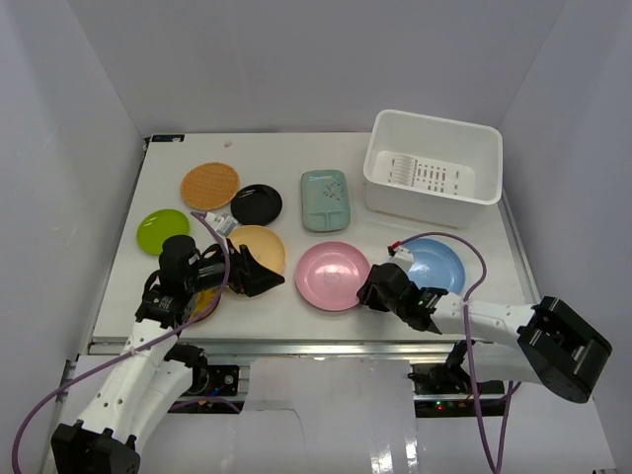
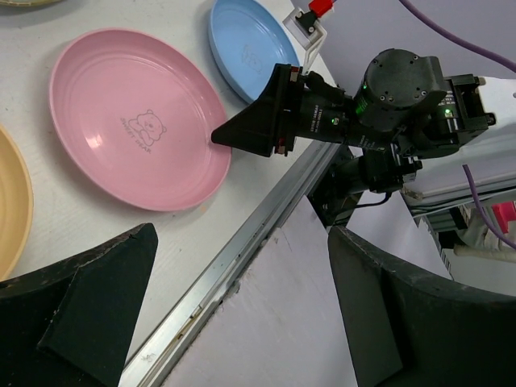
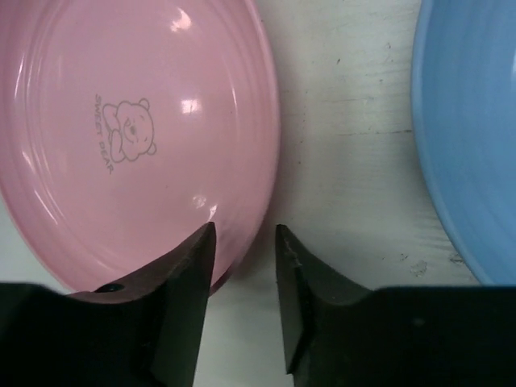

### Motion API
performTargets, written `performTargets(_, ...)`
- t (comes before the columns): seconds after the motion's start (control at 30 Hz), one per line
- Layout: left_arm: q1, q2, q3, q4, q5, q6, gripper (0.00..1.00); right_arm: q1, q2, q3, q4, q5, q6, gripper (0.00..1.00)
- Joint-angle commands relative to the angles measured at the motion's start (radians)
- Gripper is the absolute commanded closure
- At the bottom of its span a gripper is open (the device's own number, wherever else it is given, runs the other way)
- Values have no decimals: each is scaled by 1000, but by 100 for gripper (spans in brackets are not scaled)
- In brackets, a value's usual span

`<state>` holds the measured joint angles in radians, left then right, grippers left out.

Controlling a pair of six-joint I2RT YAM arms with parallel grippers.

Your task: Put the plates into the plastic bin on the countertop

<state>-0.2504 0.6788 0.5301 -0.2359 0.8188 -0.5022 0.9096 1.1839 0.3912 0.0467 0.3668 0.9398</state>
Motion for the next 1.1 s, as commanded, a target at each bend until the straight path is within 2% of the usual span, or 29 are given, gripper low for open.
performTargets(0.0,5,-8,2,3,2,1,2,-15,31,31,50,92,48,60)
performTargets(0.03,5,-7,2,1,0,1,2,-15,28,29,45,109,48,70)
performTargets(0.17,5,1,1,1,-6,1,2,-9,-78,17,-29,152,47,88)
performTargets(0.33,5,13,5,-17,-58,4,2,5,-338,102,-277,126,-69,92)
performTargets(0.4,5,21,10,-26,-63,7,2,2,-398,220,-352,141,-134,92)
performTargets(0.43,5,22,13,-31,-67,8,2,-5,-392,279,-369,159,-226,92)
performTargets(0.47,7,19,16,-36,-70,10,2,-15,-379,343,-381,176,-272,92)
performTargets(0.5,5,18,19,-40,-75,17,2,-29,-354,476,-380,196,-323,92)
performTargets(0.57,5,16,27,-52,-95,24,2,-145,-200,668,-378,231,-464,92)
performTargets(0.6,5,13,30,-55,-95,25,2,-146,-199,669,-378,207,-496,92)
performTargets(0.63,5,10,37,-66,-121,25,2,-281,-120,761,-345,149,-524,92)
performTargets(0.67,5,7,44,-74,-141,30,2,-360,-83,799,-322,27,-542,92)
performTargets(0.7,3,2,51,-83,-164,39,2,-471,-16,834,-302,0,-547,92)
performTargets(0.83,-1,4,87,-143,-347,54,2,-649,178,1079,-295,-43,-570,92)
performTargets(0.87,-1,8,97,-148,-416,53,2,-672,212,1112,-297,-36,-570,92)
performTargets(0.97,-13,27,116,-157,-478,59,2,-758,350,1218,-341,-52,-559,92)
performTargets(1.07,-38,24,122,-184,-529,91,2,-814,468,1233,-343,-61,-562,92)
